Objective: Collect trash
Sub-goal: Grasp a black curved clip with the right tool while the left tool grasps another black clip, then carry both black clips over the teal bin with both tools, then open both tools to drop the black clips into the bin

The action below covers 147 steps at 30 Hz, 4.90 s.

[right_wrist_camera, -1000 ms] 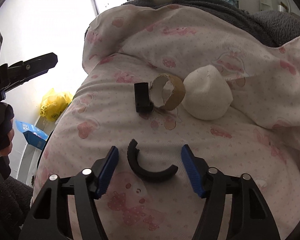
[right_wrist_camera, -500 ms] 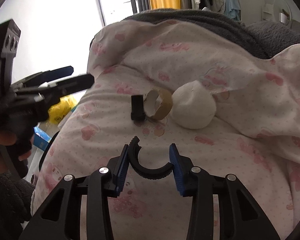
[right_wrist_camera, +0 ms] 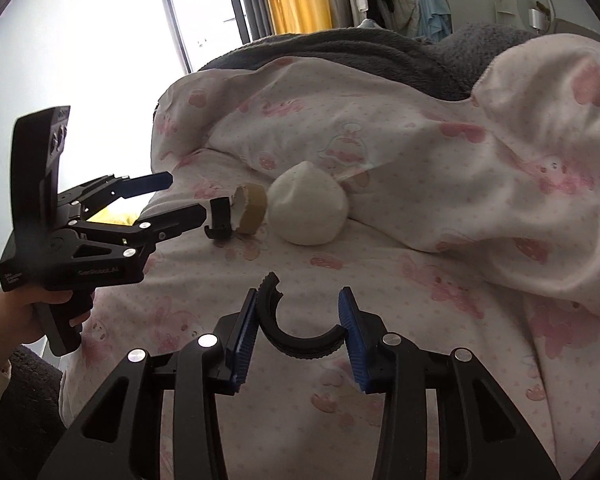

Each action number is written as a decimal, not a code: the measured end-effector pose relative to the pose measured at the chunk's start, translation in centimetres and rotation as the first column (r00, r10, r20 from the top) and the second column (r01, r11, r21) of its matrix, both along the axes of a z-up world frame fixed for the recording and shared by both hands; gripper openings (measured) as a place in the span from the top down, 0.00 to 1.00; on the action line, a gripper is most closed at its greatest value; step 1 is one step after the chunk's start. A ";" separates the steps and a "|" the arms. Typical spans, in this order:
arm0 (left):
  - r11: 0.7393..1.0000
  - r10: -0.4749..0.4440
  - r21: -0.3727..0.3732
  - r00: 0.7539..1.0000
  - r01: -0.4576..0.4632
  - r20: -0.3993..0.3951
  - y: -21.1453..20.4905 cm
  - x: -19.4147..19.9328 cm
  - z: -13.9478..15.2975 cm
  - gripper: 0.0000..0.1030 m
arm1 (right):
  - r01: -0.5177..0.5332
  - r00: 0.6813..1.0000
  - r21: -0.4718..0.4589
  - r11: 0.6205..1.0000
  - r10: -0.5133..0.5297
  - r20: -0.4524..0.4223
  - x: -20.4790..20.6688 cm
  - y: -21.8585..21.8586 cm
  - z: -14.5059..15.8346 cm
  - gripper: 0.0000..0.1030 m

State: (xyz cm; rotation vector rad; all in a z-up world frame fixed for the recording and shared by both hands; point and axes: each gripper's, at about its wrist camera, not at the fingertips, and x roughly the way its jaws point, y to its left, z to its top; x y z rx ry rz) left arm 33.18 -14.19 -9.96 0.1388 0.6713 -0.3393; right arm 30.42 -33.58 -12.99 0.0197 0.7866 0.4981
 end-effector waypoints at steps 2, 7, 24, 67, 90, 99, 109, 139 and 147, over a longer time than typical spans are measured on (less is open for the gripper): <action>1.000 0.003 -0.009 1.000 -0.003 -0.023 0.0 0.5 -0.4 0.26 | 0.006 1.000 0.006 1.000 -0.006 0.001 0.0 -0.6 0.0 0.60; 0.999 -0.048 -0.002 0.995 0.048 -0.088 0.2 1.5 -1.7 0.30 | 0.021 1.000 0.015 1.000 -0.021 -0.005 -0.4 -2.2 0.0 0.60; 0.994 -0.112 -0.003 0.986 0.113 -0.120 -1.2 2.1 -3.3 0.56 | 0.040 0.999 0.021 0.999 -0.040 -0.008 -0.8 -4.3 0.1 0.60; 0.975 0.208 -0.045 0.965 -0.217 -0.158 14.9 -4.7 -0.6 0.55 | -0.187 0.982 0.029 0.982 0.185 0.044 1.0 17.3 4.7 0.60; 0.943 0.323 0.065 0.844 -0.328 -0.429 27.6 -7.6 -8.0 0.55 | -0.371 0.929 0.035 0.928 0.370 0.017 -0.8 31.6 3.8 0.60; 0.946 0.301 0.085 0.757 -0.312 -0.579 30.2 -9.4 -11.9 0.54 | -0.420 0.907 0.008 0.907 0.420 -0.013 -1.6 35.8 2.4 0.60; 0.950 0.289 0.099 0.716 -0.295 -0.636 32.3 -11.4 -13.3 0.27 | -0.450 0.892 -0.041 0.892 0.447 -0.065 -1.9 38.6 0.1 0.60; 0.891 0.413 -0.092 0.878 -0.445 -0.241 38.3 -13.8 -1.7 0.21 | -0.498 0.822 -0.119 0.859 0.424 -0.381 -2.4 45.0 -11.3 0.60; 0.893 0.412 -0.140 0.903 -0.427 -0.126 37.8 -14.4 1.2 0.20 | -0.531 0.794 -0.139 0.836 0.432 -0.428 -3.3 46.4 -13.3 0.59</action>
